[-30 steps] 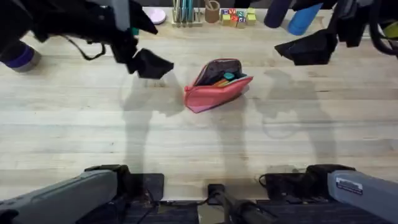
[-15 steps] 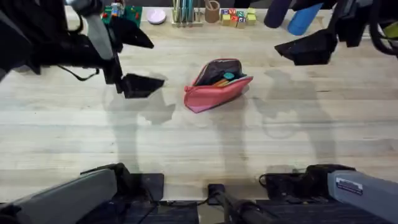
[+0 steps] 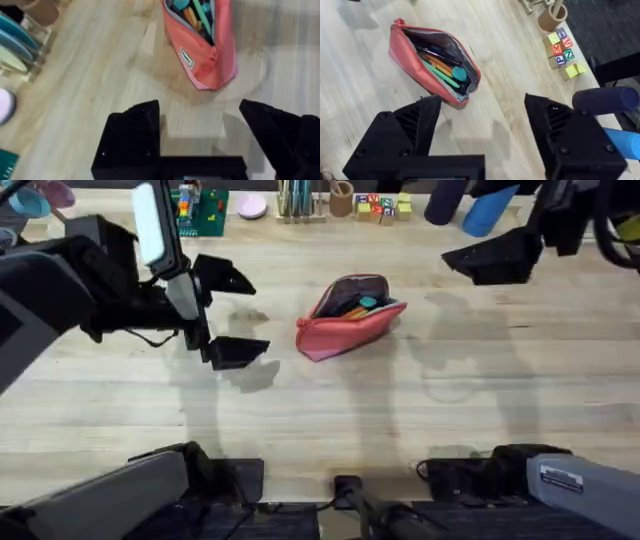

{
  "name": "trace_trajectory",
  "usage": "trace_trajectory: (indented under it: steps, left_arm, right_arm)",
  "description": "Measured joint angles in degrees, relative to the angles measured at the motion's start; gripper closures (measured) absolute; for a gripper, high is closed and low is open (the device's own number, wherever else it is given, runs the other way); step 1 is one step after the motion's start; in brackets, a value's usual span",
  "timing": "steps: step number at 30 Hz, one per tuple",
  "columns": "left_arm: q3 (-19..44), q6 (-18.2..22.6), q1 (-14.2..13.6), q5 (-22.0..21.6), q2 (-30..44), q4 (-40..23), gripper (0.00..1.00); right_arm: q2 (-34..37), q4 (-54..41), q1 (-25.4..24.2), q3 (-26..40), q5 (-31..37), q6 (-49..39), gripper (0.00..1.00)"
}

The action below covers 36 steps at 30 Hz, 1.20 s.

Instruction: Unzip the bag, pick up the pens from the table one at a time and place them inside, then zip the bag closed.

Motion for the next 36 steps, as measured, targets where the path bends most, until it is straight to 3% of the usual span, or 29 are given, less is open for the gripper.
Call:
trace_trajectory:
  steps: [7,13,25,36]
  left_arm:
    - [-2.76,0.17,2.12,0.00,0.00,-0.44,0.008]
    - [-2.76,0.17,2.25,0.13,0.00,-0.22,0.007]
    - [-2.76,0.17,2.25,0.24,0.00,-0.22,0.007]
    - [-2.76,0.20,2.25,0.24,0.00,-0.22,0.008]
  right_arm:
    - [0.00,0.00,0.00,0.00,0.00,0.00,0.006]
    - [0.00,0.10,0.34,0.00,0.02,0.00,0.005]
    - [0.00,2.65,7.19,0.00,0.12,0.38,0.007]
    - [0.90,3.34,13.59,0.87,4.30,9.11,0.009]
